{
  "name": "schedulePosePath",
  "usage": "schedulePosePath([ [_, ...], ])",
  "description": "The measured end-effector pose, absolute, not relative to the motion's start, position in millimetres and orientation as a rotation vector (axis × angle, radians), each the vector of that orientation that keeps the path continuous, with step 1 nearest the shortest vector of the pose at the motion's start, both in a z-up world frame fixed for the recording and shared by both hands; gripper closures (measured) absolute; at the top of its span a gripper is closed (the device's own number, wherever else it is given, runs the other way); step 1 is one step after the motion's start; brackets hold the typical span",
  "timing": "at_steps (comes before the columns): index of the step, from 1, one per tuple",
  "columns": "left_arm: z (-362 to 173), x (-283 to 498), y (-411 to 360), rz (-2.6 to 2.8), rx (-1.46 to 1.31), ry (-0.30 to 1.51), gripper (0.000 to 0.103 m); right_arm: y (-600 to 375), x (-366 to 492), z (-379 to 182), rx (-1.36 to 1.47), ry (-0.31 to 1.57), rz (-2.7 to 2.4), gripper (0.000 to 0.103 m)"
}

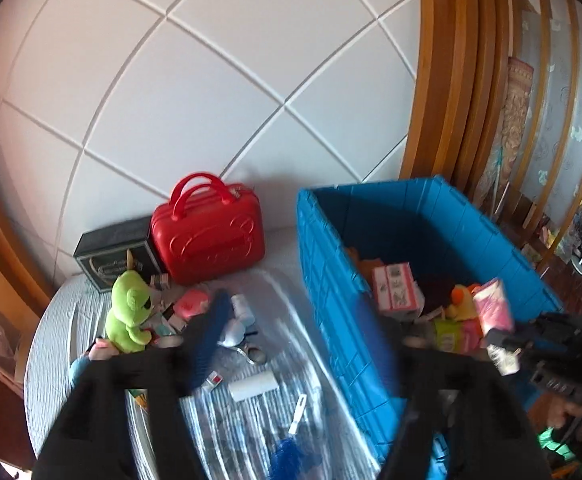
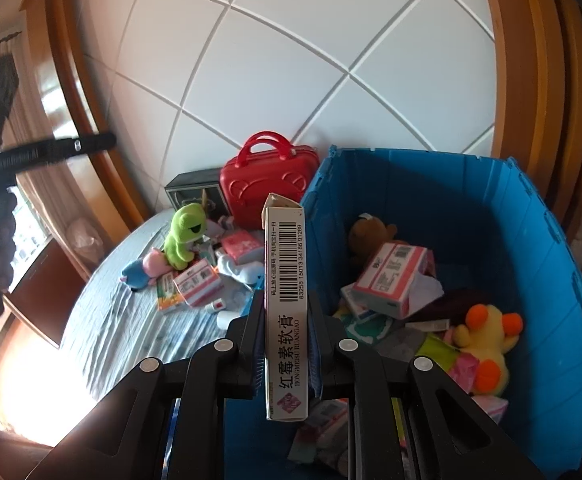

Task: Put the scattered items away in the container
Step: 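Lift the brush and ointment box and carry both over the blue bin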

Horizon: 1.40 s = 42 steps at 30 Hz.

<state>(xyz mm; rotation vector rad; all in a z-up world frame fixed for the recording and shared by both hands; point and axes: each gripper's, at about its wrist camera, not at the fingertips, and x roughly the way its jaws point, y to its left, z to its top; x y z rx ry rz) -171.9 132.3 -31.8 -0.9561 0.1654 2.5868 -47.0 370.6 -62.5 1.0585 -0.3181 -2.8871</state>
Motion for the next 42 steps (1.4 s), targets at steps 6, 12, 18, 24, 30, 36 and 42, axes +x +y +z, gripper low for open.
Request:
schedulePosePath([
  [6,-162,-167,98,2.467,-1.191,0.169,0.005,370,-55,-69,1.101,-0.299,-2.852,0.085],
  [12,-285,-129,103,2.284,-1.374,0.299,0.006,371,-64,-86,1.187,-0.282,-2.811,0.085],
  [18,-368,-96,116,2.132,-1.546,0.326,0.011,371,-67,-97,1.241,-0.263,-2.793,0.085],
  [24,-414,-80,119,2.055,-1.663,0.367,0.029,370,-66,-98,1.262,-0.264,-2.814,0.085],
  [30,-439,-66,122,1.986,-1.716,0.429,0.064,365,-67,-103,1.282,-0.274,-2.815,0.085],
  [36,-438,-64,117,2.014,-1.726,0.378,0.091,363,-71,-102,1.28,-0.275,-2.816,0.085],
  [42,-410,-72,113,2.089,-1.676,0.339,0.093,359,-73,-101,1.262,-0.268,-2.812,0.085],
])
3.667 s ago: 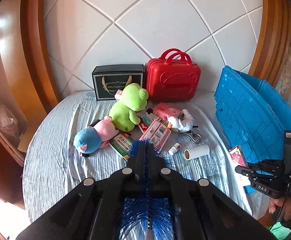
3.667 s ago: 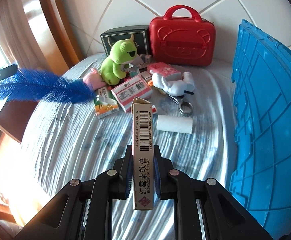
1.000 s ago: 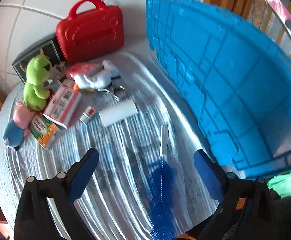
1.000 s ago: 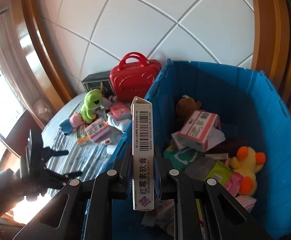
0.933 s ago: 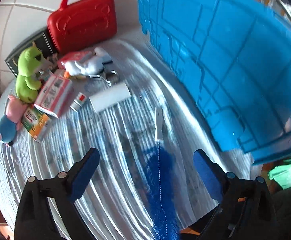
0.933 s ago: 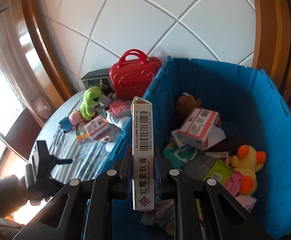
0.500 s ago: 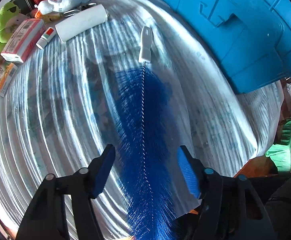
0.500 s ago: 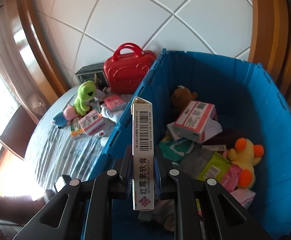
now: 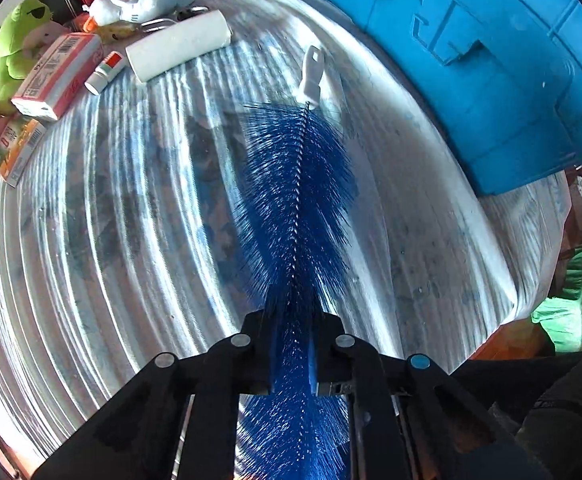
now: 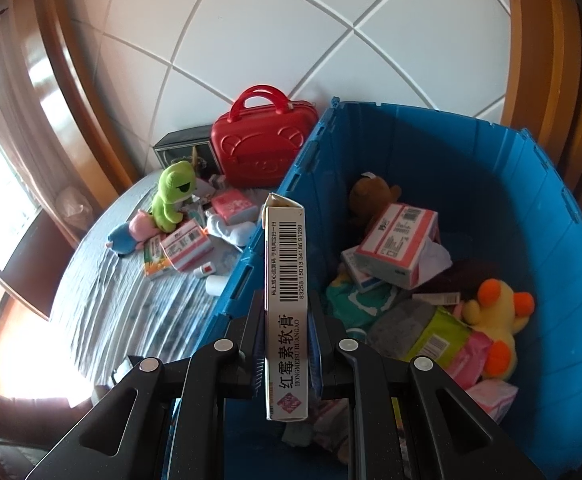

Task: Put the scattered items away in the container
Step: 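Lift the brush and ointment box and carry both over the blue bin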

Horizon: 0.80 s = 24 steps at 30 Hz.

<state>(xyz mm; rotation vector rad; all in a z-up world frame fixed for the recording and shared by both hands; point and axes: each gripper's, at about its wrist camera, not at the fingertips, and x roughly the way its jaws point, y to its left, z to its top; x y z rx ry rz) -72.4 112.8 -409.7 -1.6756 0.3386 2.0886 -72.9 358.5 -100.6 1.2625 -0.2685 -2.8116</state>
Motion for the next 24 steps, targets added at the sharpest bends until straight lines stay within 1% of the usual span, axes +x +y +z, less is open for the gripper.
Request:
schedulePosePath([
  [8,-347,-95,110,2.247,-1.585,0.284,0.093,359,-70,-97,1.233,-0.269,-2.817,0.085],
  [13,-297,-135,92,2.382,-1.515,0.237,0.093,364,-66,-97,1.228,-0.276,-2.83,0.085],
  [19,-209,-169,89,2.516,-1.344,0.216,0.093,375,-61,-99,1.236,-0.295,-2.848,0.085],
  [24,-144,-189,109,2.545,-1.211,0.212,0.093,389,-53,-97,1.219,-0.329,-2.876,0.085],
])
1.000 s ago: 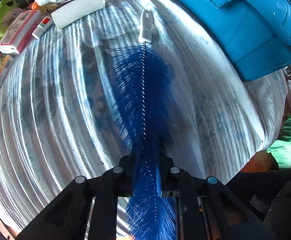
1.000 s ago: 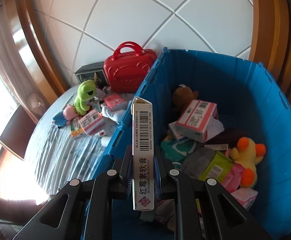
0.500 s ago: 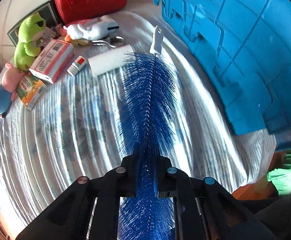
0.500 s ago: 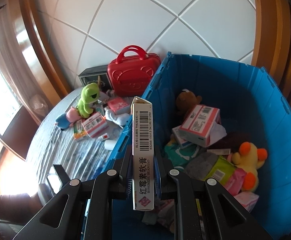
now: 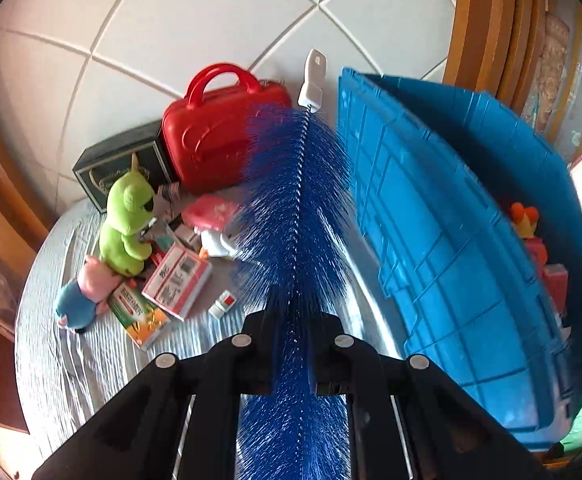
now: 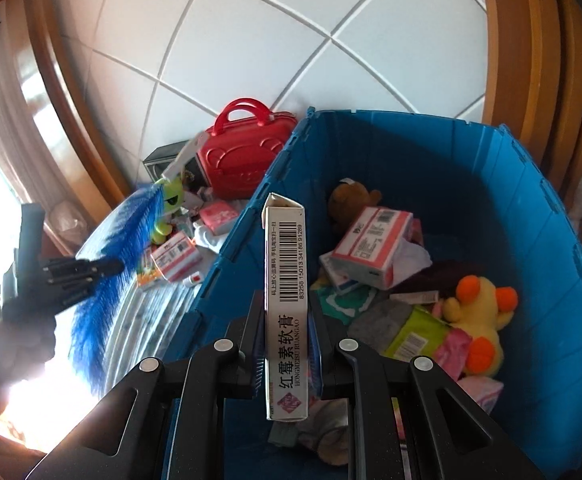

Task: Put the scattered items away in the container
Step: 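Lift the brush and ointment box and carry both over the blue bin, then open both tools to release the brush and ointment box into the bin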

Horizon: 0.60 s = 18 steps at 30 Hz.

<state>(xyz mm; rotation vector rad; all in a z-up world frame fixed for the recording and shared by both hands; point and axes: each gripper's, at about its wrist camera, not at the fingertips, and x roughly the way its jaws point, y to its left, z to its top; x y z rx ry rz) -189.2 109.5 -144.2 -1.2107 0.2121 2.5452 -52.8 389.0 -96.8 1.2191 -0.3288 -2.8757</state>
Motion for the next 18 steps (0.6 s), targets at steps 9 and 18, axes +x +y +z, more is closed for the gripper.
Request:
schedulePosePath([
  [9,-53,-210,192,2.483,-1.037,0.237,0.093,427,-32,-96,1.198,-0.408,-2.95,0.085],
  [18,-18,-220,291,2.331,-0.969,0.251,0.093,468,-12,-102,1.23,-0.462,-3.027,0.085],
])
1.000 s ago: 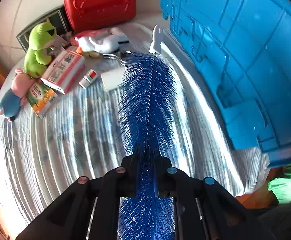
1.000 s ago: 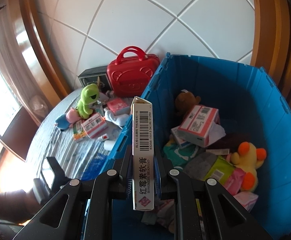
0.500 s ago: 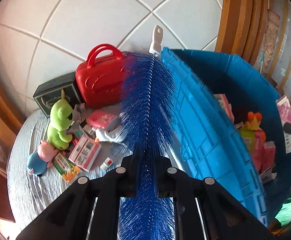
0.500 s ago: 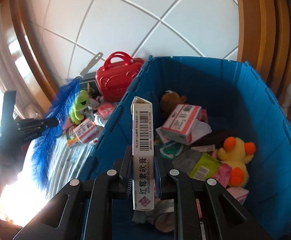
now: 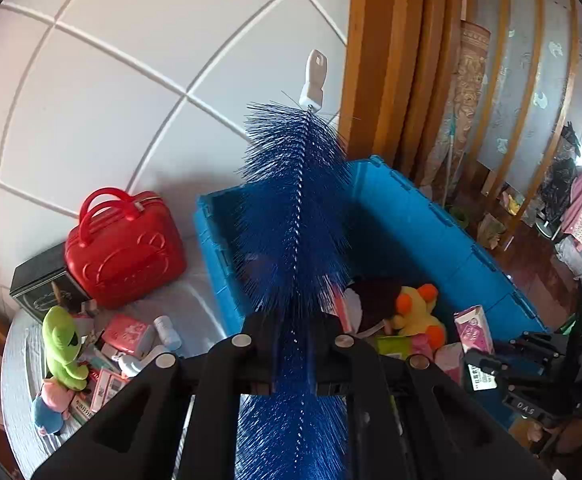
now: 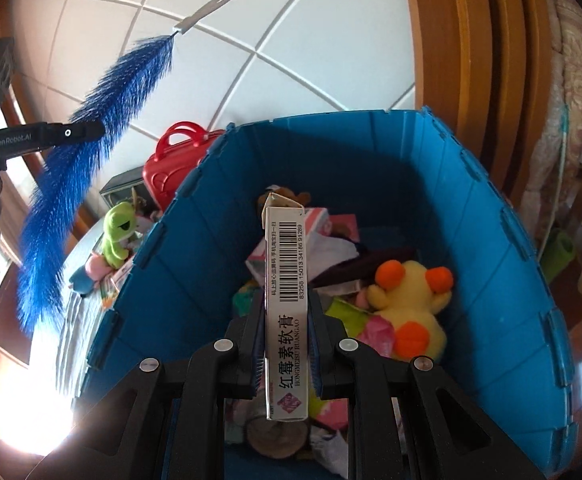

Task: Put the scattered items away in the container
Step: 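Open both tools to release the brush and ointment box into the bin, then move both open tools back over the remaining items on the bed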

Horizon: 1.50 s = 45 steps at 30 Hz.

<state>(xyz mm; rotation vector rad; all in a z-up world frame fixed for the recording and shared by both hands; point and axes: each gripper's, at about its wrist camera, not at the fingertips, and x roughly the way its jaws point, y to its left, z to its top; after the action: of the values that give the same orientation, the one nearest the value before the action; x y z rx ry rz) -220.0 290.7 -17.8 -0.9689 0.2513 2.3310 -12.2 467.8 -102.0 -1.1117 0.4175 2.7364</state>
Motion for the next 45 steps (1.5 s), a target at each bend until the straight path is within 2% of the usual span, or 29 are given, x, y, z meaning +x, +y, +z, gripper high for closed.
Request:
schedulePosePath([
  [8,-24,-224,358,2.253,-0.977,0.258,0.093,501,-1,-106,-1.093,0.438,2.672,0.085],
  [19,-38,-233,386,2.215,-1.009,0.269,0.093,531,1,-109,-1.084,0.453,2.618,0.085],
  [21,-38,-238,387,2.201,-1.024,0.247,0.085,535,2,-109,-1.063,0.451,2.597,0.083],
  [22,-38,-239,388,2.211,-1.024,0.258,0.068,538,1,-109,-1.05,0.452,2.58,0.077],
  [23,-39,-239,389,2.236,-1.021,0.278,0.053,541,1,-109,-1.04,0.455,2.563,0.044],
  [24,-39,-240,388,2.259,-1.014,0.276,0.02,544,1,-109,-1.025,0.462,2.556,0.0],
  [25,-39,-242,384,2.273,-1.008,0.251,0.004,545,3,-108,-1.006,0.469,2.561,0.004],
  [26,-39,-244,378,2.277,-1.01,0.223,0.004,546,4,-108,-1.006,0.473,2.564,0.001],
  [36,-69,-256,304,2.338,-1.121,0.118,0.004,534,-6,-110,-1.05,0.475,2.614,0.001],
  [45,-103,-235,202,2.475,-1.228,0.104,0.004,480,-40,-103,-1.063,0.432,2.738,0.001],
])
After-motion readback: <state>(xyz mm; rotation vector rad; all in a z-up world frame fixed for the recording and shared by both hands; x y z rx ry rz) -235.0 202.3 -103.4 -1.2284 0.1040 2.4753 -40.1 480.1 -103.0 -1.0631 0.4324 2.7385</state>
